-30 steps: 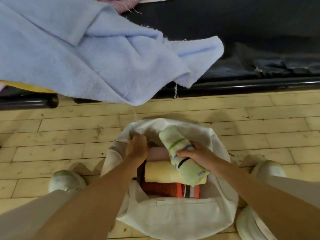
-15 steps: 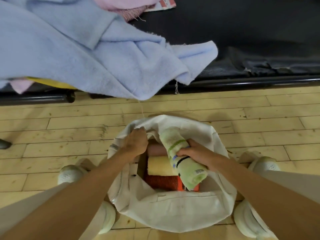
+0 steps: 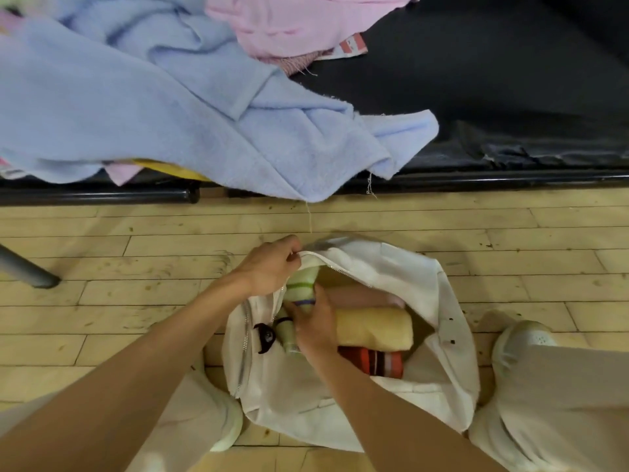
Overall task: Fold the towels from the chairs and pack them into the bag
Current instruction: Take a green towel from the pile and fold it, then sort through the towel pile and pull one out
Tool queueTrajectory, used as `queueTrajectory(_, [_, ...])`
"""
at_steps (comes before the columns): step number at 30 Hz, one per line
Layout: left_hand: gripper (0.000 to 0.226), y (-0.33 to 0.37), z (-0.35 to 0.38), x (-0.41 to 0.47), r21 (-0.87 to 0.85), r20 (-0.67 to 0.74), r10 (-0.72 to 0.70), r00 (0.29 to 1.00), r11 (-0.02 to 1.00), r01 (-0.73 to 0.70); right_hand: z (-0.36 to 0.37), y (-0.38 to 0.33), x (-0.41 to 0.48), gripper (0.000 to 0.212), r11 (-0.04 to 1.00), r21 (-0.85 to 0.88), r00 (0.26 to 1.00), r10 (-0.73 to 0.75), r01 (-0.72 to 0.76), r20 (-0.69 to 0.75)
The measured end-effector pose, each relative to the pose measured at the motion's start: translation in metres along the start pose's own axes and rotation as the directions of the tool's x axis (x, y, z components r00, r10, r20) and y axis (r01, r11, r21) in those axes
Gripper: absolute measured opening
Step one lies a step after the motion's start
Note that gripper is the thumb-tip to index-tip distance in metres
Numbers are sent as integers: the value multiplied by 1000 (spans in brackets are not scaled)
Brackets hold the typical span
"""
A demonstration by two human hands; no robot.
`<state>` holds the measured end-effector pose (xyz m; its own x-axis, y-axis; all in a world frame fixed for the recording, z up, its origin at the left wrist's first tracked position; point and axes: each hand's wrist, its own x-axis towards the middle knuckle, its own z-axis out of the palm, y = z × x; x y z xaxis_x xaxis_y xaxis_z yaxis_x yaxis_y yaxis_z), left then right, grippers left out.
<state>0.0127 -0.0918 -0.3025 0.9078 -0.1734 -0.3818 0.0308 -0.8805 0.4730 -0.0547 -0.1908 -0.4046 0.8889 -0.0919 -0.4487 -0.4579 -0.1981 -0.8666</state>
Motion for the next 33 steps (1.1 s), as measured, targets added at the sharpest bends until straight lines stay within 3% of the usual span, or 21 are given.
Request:
queueTrajectory(3, [9, 1, 4, -3, -118, -11, 1, 1000, 993, -2, 12, 3, 1, 42, 997, 8, 994, 81, -80, -73])
queueTrajectory(8, [11, 2, 8, -1, -104, -61, -1, 998, 995, -5, -4, -1, -15, 19, 968, -248, 984, 19, 25, 175])
queueTrajectory(11, [11, 1, 11, -1, -106, -107, -13, 994, 994, 2, -46, -2, -16, 26, 894, -416, 968, -69, 167, 241])
queueTrajectory(15, [21, 11, 3, -8, -75, 64, -7, 998, 997, 12, -103, -22, -17, 20, 835, -478, 945, -139, 274, 297])
queueTrajectory(18, [19, 30, -18, -25, 29, 168, 57, 984, 998, -63, -139, -50, -21, 25, 795, -529, 940, -148, 298, 306])
queueTrajectory(22, [34, 62, -59, -60, -87, 260, 121, 958, 991, -101, -166, -107, -31, 27, 762, -533, 924, -232, 367, 304])
queueTrajectory(27, [25, 87, -114, -98, -174, 130, 211, 969, 967, -187, -175, -182, -53, 27, 704, -506, 867, -421, 497, 266])
queueTrajectory(33, [20, 78, -178, -128, -191, -171, 248, 954, 941, -279, -154, -258, -53, 17, 653, -415, 770, -585, 633, 254])
